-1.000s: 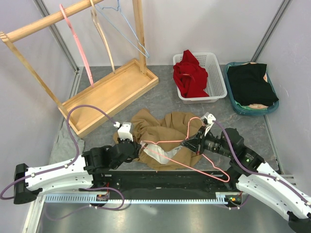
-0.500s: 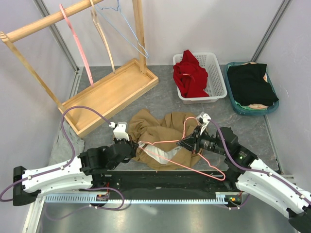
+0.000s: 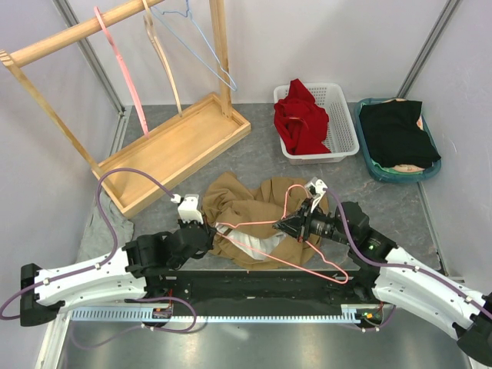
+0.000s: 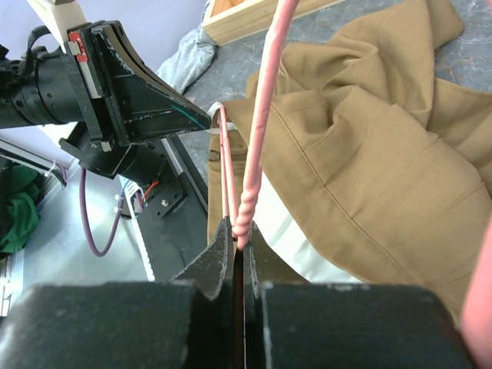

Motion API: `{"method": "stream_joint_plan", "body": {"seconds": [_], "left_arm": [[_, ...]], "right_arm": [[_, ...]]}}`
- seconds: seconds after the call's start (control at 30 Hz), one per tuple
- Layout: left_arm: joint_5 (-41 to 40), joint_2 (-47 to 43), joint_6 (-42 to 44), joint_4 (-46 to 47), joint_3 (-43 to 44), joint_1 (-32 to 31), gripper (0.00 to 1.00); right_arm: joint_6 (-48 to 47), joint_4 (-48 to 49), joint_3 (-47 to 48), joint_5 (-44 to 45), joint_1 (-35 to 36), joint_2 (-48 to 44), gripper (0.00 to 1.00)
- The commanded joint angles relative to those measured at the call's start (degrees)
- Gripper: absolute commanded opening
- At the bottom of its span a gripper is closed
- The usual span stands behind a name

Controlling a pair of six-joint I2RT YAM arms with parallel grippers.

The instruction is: Place the skirt on the hanger

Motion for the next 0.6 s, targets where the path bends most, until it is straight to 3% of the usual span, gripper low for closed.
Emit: {"method": "stream_joint_plan", "body": {"seconds": [0.0, 0.27, 0.57], "left_arm": [[-2.69, -1.13, -3.13, -0.82, 0.64, 0.35, 0.02], [-4.36, -2.98, -5.33, -3.02, 0.55, 0.35, 0.02], [-4.19, -3.68, -4.72, -2.94, 1.07, 0.35, 0.02]], "right_arm": [[1.65, 6.55, -0.88, 1.56, 0.52, -0.95, 0.0], [2.35, 7.51, -2.63, -2.3, 0.6, -3.23, 0.0], [1.21, 8.74, -2.37, -3.02, 1.31, 1.42, 0.0]]}}
